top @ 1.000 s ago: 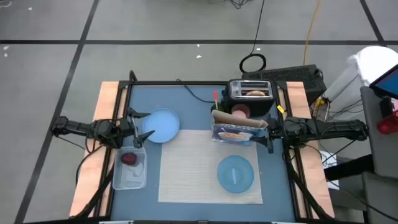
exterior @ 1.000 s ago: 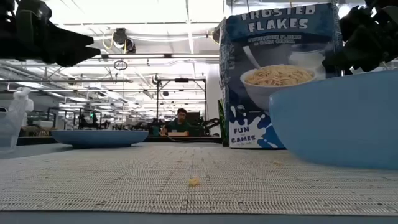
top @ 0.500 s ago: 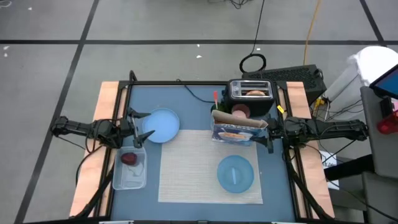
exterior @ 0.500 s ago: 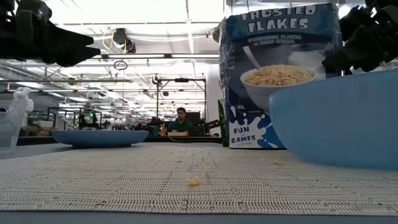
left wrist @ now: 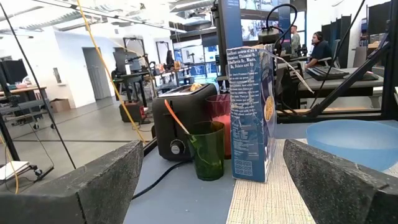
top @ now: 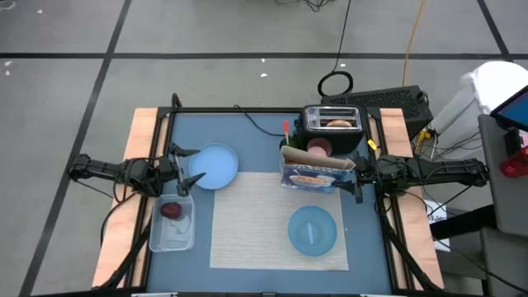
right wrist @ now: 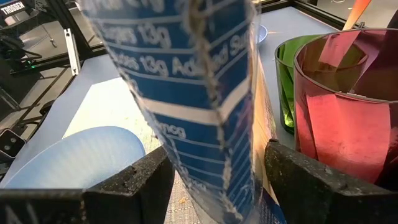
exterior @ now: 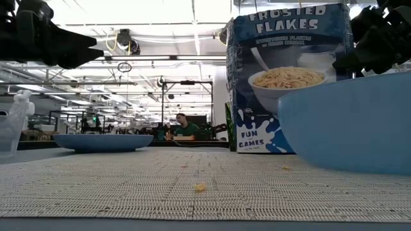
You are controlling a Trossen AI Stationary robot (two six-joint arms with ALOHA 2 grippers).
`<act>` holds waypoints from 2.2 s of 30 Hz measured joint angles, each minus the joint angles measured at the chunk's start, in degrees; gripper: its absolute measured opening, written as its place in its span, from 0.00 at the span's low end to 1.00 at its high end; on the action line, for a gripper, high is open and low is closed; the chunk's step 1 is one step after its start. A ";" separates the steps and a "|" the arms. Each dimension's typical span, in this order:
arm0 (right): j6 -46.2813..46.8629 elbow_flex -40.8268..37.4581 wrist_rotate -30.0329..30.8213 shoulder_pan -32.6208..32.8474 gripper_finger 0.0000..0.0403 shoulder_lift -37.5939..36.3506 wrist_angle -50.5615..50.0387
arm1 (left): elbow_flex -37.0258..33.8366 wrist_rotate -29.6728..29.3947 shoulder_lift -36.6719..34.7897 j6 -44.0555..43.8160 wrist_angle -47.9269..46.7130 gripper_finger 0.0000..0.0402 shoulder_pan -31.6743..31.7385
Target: Arrange a breakfast setting
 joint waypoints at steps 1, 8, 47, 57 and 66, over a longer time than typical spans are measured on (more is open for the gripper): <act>0.00 0.00 0.00 -0.02 0.58 0.01 0.00 | 0.01 -0.01 0.00 0.00 0.02 0.97 0.00; 0.01 0.00 0.00 -0.01 0.58 0.01 0.00 | 0.01 0.00 -0.02 0.00 0.00 0.97 0.01; -4.18 0.01 0.01 0.00 0.58 0.00 0.00 | 0.27 -2.71 1.59 -8.78 21.85 0.97 0.01; -5.77 0.00 0.00 -0.02 0.58 0.00 0.00 | 9.32 -2.73 26.40 -11.68 26.10 0.97 0.01; -5.79 0.00 0.00 0.00 0.58 0.00 0.01 | 25.94 -2.11 55.07 -8.60 22.66 0.97 0.83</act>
